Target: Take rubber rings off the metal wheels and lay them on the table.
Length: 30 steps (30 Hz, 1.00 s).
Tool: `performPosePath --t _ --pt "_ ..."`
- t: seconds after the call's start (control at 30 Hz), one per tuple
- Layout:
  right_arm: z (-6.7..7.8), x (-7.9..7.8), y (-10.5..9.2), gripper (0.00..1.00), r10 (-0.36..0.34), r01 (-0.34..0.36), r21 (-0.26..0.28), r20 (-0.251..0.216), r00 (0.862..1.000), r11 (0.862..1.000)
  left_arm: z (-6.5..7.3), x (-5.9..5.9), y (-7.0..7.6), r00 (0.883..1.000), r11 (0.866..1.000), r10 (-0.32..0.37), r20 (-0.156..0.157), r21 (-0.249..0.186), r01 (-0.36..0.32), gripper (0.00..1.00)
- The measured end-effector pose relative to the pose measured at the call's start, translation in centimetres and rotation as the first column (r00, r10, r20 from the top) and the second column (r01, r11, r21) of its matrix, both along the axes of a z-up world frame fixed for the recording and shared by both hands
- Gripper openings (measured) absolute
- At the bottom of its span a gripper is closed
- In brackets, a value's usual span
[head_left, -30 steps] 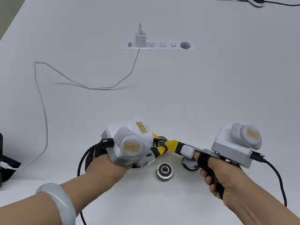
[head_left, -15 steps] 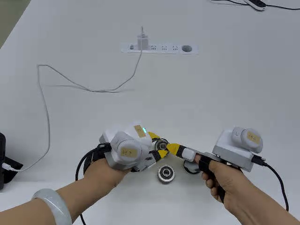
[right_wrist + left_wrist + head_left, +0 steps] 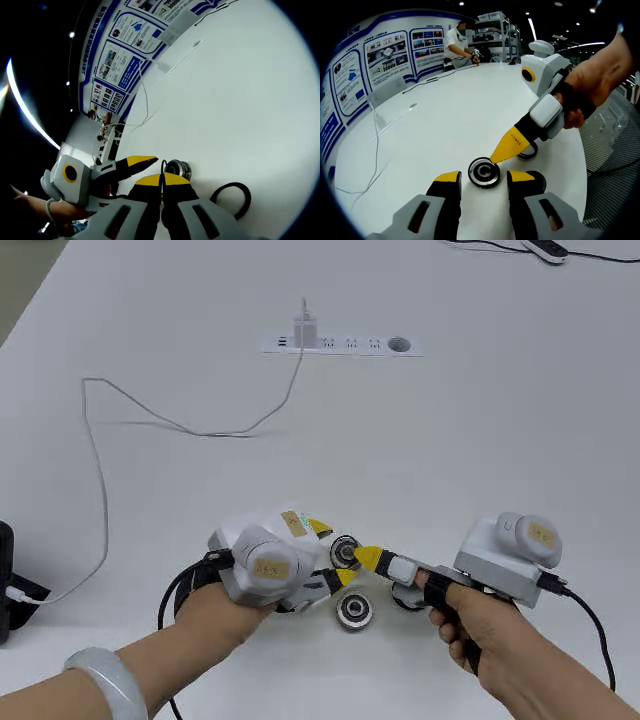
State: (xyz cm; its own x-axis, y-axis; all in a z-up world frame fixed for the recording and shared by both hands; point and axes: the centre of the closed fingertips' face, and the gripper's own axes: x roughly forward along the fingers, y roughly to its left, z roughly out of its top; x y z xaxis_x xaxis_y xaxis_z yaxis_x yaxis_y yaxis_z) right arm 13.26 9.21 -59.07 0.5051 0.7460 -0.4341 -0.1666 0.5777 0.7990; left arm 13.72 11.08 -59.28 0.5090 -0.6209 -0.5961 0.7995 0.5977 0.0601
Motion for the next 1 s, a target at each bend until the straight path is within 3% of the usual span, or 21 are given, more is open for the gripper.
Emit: performPosePath --t 0.3,0.67,1.0 --pt "0.2 -0.3 0.0 0.02 0.001 -0.001 0.011 0.0 1.0 1.0 -0.4 -0.3 0.6 1.0 1.0 0.013 -0.009 0.007 -0.013 0.4" --pt "1.7 -1.2 0.7 0.02 0.011 -0.012 0.071 0.012 1.0 0.997 -0.4 -0.6 1.1 1.0 1.0 0.029 -0.009 -0.004 -0.029 0.45" --pt "2.6 -2.2 -0.6 0.02 -0.019 0.018 0.098 0.015 1.0 0.995 -0.3 -0.9 1.5 0.999 0.999 0.038 -0.009 -0.034 -0.039 0.49"
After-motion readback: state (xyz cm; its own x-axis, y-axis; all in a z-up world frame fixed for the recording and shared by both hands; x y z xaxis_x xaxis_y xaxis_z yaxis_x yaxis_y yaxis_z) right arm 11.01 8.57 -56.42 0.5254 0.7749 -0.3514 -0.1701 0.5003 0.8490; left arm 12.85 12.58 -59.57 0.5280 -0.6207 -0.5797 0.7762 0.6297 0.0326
